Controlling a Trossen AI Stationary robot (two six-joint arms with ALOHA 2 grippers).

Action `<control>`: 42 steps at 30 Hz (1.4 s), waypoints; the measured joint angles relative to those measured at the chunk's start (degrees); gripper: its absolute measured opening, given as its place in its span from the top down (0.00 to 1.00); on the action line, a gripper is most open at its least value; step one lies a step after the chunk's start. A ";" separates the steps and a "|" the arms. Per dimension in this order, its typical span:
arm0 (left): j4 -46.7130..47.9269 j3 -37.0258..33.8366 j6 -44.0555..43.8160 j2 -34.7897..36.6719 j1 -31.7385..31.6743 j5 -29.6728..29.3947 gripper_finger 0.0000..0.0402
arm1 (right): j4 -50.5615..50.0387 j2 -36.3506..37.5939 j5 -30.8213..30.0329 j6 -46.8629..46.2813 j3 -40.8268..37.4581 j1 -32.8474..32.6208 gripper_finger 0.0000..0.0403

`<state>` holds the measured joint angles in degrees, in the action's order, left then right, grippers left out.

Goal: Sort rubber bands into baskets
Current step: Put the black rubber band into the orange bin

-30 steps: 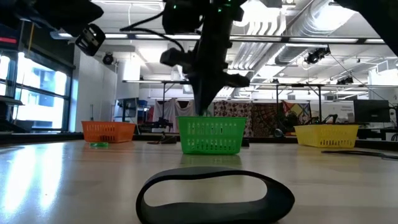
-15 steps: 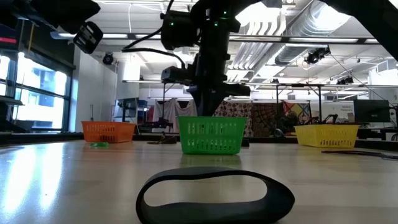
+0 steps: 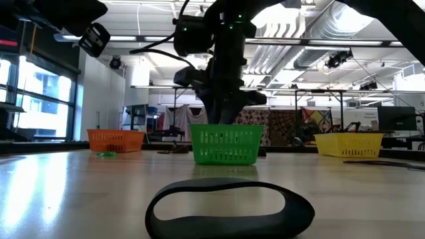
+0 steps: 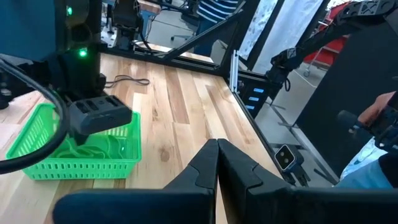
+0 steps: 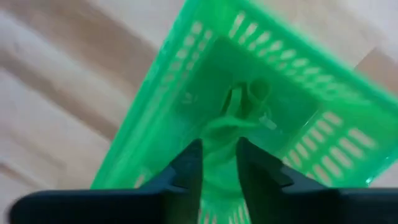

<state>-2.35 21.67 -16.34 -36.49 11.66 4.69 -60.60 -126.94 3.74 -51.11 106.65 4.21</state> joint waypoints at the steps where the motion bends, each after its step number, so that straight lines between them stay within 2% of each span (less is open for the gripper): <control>1: 0.00 0.00 0.00 0.02 0.00 -0.12 1.00 | -0.37 -0.02 1.31 0.73 0.01 0.05 0.76; 5: -0.02 0.00 0.02 -0.03 -0.02 -0.27 1.00 | -5.50 -0.04 4.20 3.79 3.15 0.07 0.64; 9: -0.24 0.00 -0.29 -0.03 -0.02 -0.38 1.00 | -12.02 0.00 0.26 7.61 9.22 -0.96 0.62; 13: -0.44 0.00 -1.38 -0.31 0.00 -2.34 1.00 | -15.28 0.07 -5.59 11.19 15.54 -3.14 0.73; 18: -0.49 0.02 -0.94 -1.40 0.00 -3.46 1.00 | -14.95 0.64 -9.61 14.21 18.01 -6.47 0.95; 22: -0.70 0.02 -0.98 -2.39 0.00 -3.46 1.00 | -11.20 3.62 -11.15 18.45 16.98 -8.95 0.98; 26: -0.92 0.02 -0.98 -2.78 0.00 -3.37 1.00 | -0.13 9.21 -12.06 20.74 9.18 -10.69 0.99; 32: -1.43 0.02 -1.36 -2.78 0.18 -0.94 1.00 | 17.32 23.20 -11.38 17.07 -12.70 -11.20 1.00; 37: -1.01 0.57 -3.13 -4.84 1.40 -1.47 1.00 | 21.33 36.12 -11.45 13.62 -27.69 -11.39 1.00; 42: -0.58 5.65 -3.04 -11.25 4.89 -6.94 1.00 | 21.35 47.57 -12.34 12.56 -36.25 -11.39 1.00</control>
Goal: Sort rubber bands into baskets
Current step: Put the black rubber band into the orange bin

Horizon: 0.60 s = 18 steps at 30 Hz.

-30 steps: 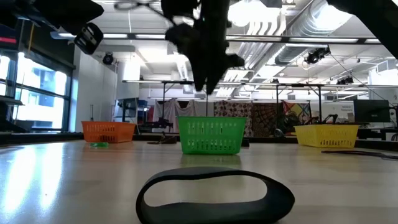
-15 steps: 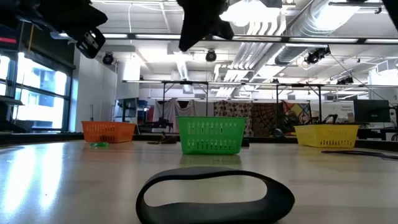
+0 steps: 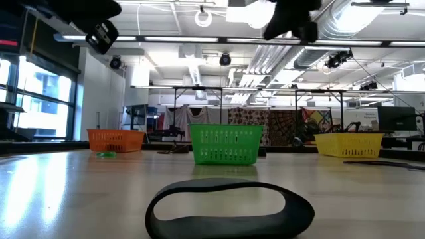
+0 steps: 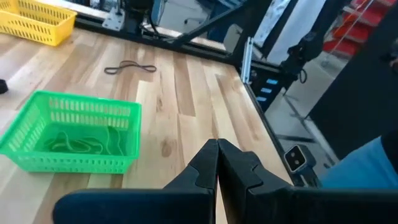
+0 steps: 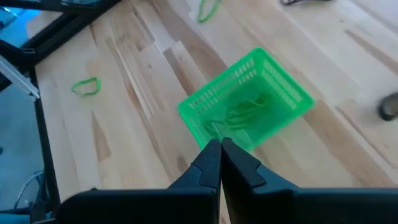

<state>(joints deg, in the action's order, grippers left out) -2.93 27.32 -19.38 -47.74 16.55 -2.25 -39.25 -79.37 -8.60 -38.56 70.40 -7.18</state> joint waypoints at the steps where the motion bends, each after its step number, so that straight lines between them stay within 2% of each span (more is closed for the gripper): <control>1: 0.36 1.24 -0.02 -1.75 0.63 -0.88 1.00 | -0.05 1.96 -0.19 0.21 -1.26 0.00 1.00; 8: 0.59 11.04 -4.44 -17.21 5.13 -5.93 1.00 | -3.25 10.01 -0.39 4.97 -4.16 -0.73 1.00; 18: 4.85 29.24 -11.56 -39.02 12.24 -9.69 1.00 | -8.39 10.83 0.11 10.59 -4.19 -4.04 1.00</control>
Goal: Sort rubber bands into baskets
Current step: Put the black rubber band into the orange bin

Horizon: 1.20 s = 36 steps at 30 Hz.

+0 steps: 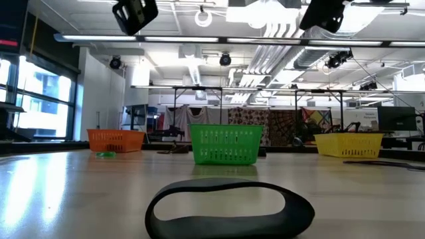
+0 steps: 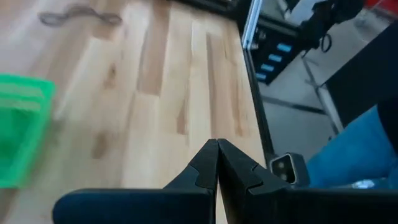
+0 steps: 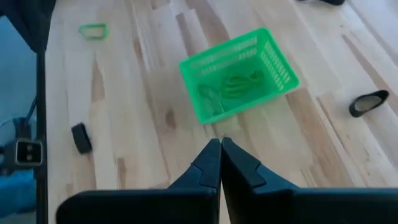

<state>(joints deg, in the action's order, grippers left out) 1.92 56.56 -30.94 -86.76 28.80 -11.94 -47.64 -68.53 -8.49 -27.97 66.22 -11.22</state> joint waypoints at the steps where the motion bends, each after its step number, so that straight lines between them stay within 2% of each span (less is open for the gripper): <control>1: 1.54 2.13 -1.02 -1.90 0.69 -0.40 1.00 | -0.09 0.00 0.07 0.32 0.00 -0.47 1.00; 8: 15.47 15.90 -8.08 -12.14 4.39 -0.75 1.00 | -0.46 -0.02 0.20 3.93 -0.02 -3.19 1.00; 13: 20.85 22.04 -12.75 -16.88 5.58 -0.05 1.00 | -0.60 -0.04 -1.57 4.49 -0.02 -4.57 1.00; 18: 21.01 23.84 -16.59 -20.39 5.81 1.84 0.93 | -0.61 -0.04 -2.60 4.83 -0.01 -5.07 1.00; 25: 20.58 23.84 -22.08 -24.78 5.82 1.35 0.75 | -1.06 -0.04 -2.51 4.94 -0.01 -5.36 1.00; 30: 18.92 23.82 -21.53 -26.92 5.68 0.98 0.65 | -1.24 -0.04 -2.49 5.53 0.00 -5.95 1.00; 36: 15.23 23.82 -19.48 -29.14 5.57 0.61 0.59 | -1.51 -0.04 -2.49 5.97 0.00 -6.21 1.00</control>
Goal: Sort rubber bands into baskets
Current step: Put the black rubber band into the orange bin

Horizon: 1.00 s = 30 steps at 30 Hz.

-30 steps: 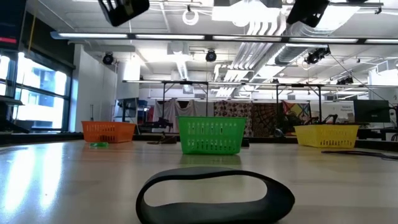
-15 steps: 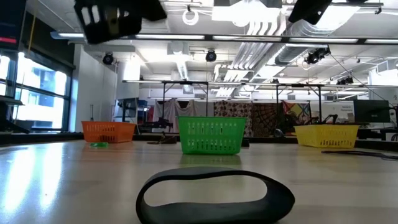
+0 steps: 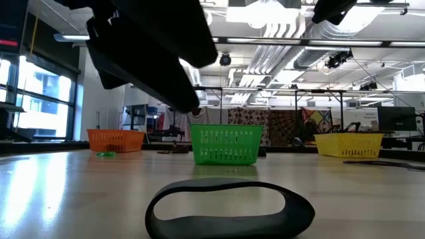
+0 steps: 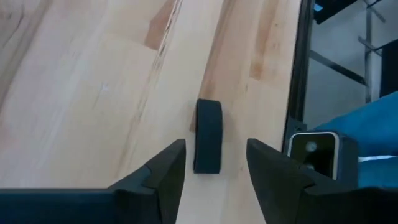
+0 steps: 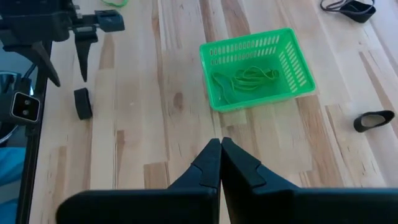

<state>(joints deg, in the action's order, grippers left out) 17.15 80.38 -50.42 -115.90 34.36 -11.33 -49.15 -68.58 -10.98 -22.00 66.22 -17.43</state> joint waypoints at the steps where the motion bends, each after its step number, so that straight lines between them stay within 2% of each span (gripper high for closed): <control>1: 0.15 0.00 0.01 -0.08 -0.09 -0.04 0.59 | -0.05 0.00 0.00 0.00 0.00 0.00 1.00; 9: -1.34 0.02 2.04 -1.59 -0.54 0.99 0.58 | -0.87 0.00 0.00 0.17 0.00 0.00 1.00; 15: -3.92 -0.01 3.08 -4.09 -0.52 5.14 0.58 | -1.25 0.00 0.00 0.04 0.00 0.02 1.00; 30: -3.90 -0.02 4.04 -5.30 -0.21 4.96 0.58 | -1.28 0.00 -0.55 0.23 0.00 0.02 1.00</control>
<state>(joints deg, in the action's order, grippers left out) 13.25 80.36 -46.38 -121.21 34.15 -6.37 -50.43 -68.58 -11.53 -21.77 66.22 -17.41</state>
